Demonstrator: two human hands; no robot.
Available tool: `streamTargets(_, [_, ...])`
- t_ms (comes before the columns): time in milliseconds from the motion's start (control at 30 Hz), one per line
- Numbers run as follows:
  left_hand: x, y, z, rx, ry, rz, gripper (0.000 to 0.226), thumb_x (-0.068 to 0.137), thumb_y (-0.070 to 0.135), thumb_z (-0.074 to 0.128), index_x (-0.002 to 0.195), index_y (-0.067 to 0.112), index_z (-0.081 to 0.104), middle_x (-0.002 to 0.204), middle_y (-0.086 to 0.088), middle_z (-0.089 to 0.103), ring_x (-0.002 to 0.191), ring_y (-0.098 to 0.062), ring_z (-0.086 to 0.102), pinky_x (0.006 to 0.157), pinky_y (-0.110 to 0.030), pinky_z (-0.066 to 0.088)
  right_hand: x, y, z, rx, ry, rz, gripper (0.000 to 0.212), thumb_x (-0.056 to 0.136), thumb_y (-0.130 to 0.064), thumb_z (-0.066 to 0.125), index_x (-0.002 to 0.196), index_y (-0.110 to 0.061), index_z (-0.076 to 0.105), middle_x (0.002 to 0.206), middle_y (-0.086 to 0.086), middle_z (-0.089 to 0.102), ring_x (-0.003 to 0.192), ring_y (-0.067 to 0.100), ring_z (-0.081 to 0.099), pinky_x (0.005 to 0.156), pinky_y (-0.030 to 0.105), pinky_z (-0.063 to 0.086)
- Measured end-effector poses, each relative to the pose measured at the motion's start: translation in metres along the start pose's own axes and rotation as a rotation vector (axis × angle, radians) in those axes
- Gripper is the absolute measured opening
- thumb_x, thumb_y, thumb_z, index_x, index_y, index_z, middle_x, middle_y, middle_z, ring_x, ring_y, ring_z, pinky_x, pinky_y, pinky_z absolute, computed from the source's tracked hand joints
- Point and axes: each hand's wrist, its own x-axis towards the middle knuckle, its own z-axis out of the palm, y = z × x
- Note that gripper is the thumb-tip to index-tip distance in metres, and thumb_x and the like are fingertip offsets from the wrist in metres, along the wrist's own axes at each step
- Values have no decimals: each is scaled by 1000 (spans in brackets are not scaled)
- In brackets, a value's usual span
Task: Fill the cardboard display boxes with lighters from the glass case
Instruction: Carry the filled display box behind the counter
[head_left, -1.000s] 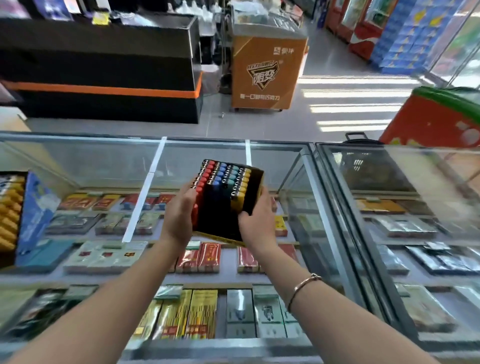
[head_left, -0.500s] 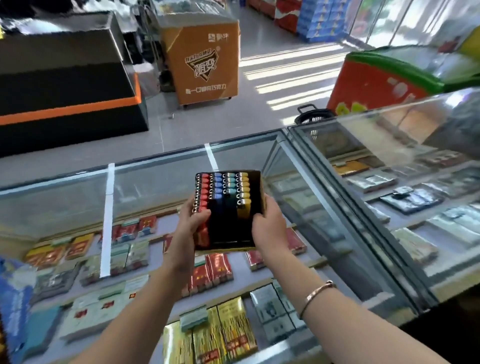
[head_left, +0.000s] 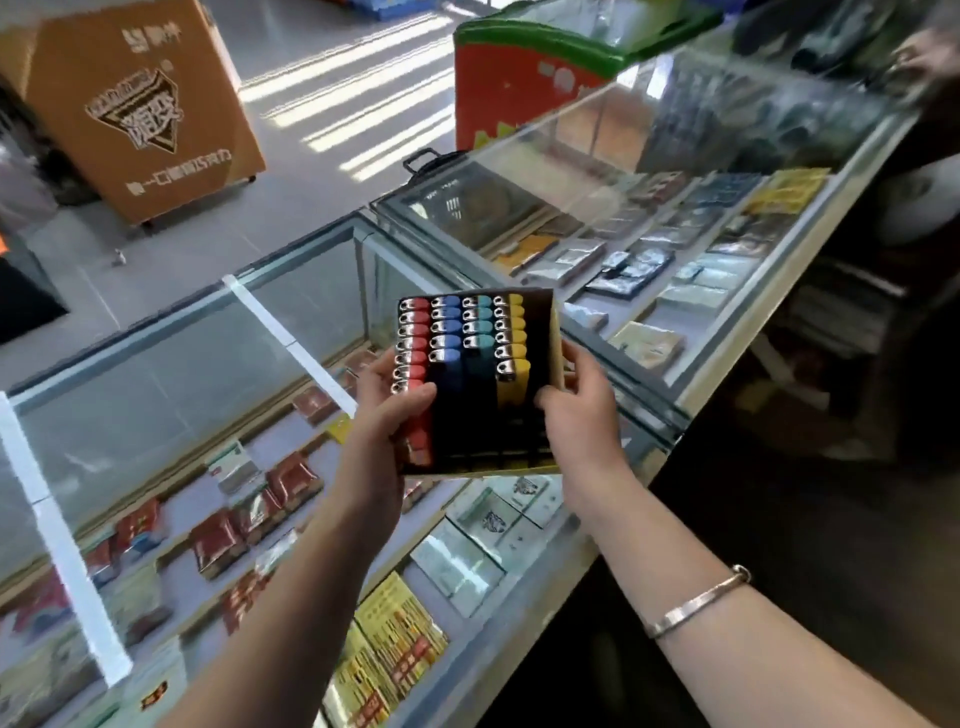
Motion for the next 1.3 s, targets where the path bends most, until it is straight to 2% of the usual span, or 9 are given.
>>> streamTargets(167, [15, -34, 82, 17, -145, -33, 37, 67, 22, 54, 104, 23, 56, 92, 6, 69, 85, -11, 65, 64, -25, 50, 8, 11, -86, 79, 156, 6, 45, 83, -11, 53, 104, -51, 49, 106, -10, 62, 92, 5, 59, 72, 29, 50])
streamTargets(267, [21, -58, 139, -18, -227, -84, 30, 71, 22, 51, 100, 18, 58, 84, 6, 68, 78, -10, 63, 66, -24, 49, 15, 21, -146, 130, 262, 19, 51, 78, -11, 56, 122, -36, 50, 115, -4, 63, 105, 13, 59, 92, 40, 50])
streamTargets(367, [24, -85, 198, -12, -343, -134, 29, 75, 20, 51, 103, 17, 58, 84, 4, 69, 78, -11, 64, 67, -24, 51, 19, 35, -207, 147, 365, 41, 54, 78, -8, 59, 125, -32, 49, 115, -4, 65, 108, 15, 59, 98, 44, 46])
streamTargets(500, [25, -127, 272, 143, -443, -179, 32, 74, 24, 58, 106, 23, 55, 69, 11, 61, 56, -6, 55, 50, -19, 43, 23, 58, -285, 175, 507, 76, 51, 77, -12, 62, 122, -33, 51, 111, -9, 65, 104, 7, 60, 93, 38, 49])
streamTargets(633, [17, -178, 332, 229, -442, -281, 40, 64, 35, 70, 101, 31, 56, 94, 7, 68, 92, -17, 65, 77, -36, 49, 17, 82, -355, 175, 584, 128, 47, 78, -13, 60, 114, -42, 54, 102, -17, 66, 90, -5, 61, 76, 23, 50])
streamTargets(733, [11, -214, 367, 250, -483, -397, 45, 70, 31, 71, 110, 26, 50, 109, 0, 66, 96, -15, 67, 68, -28, 54, 9, 101, -398, 172, 627, 184, 45, 82, -15, 60, 103, -54, 52, 102, -20, 65, 92, -7, 59, 75, 20, 48])
streamTargets(967, [1, -276, 431, 286, -616, -612, 47, 71, 26, 70, 113, 24, 49, 100, 1, 70, 86, -14, 69, 58, -26, 53, -7, 141, -463, 224, 818, 258, 42, 86, -18, 58, 116, -47, 51, 112, -18, 62, 105, 0, 56, 85, 27, 49])
streamTargets(1133, [11, -307, 474, 377, -764, -737, 53, 71, 33, 69, 118, 30, 45, 105, 1, 69, 95, -19, 68, 65, -34, 54, -9, 158, -493, 298, 951, 388, 46, 88, -18, 55, 131, -32, 47, 124, -7, 59, 115, 13, 54, 95, 40, 47])
streamTargets(1300, [41, -319, 525, 434, -881, -782, 56, 70, 31, 70, 119, 29, 44, 106, 0, 69, 94, -19, 68, 69, -36, 55, 16, 153, -522, 374, 1099, 446, 41, 87, -11, 52, 126, -26, 52, 118, -1, 61, 108, 16, 58, 95, 44, 48])
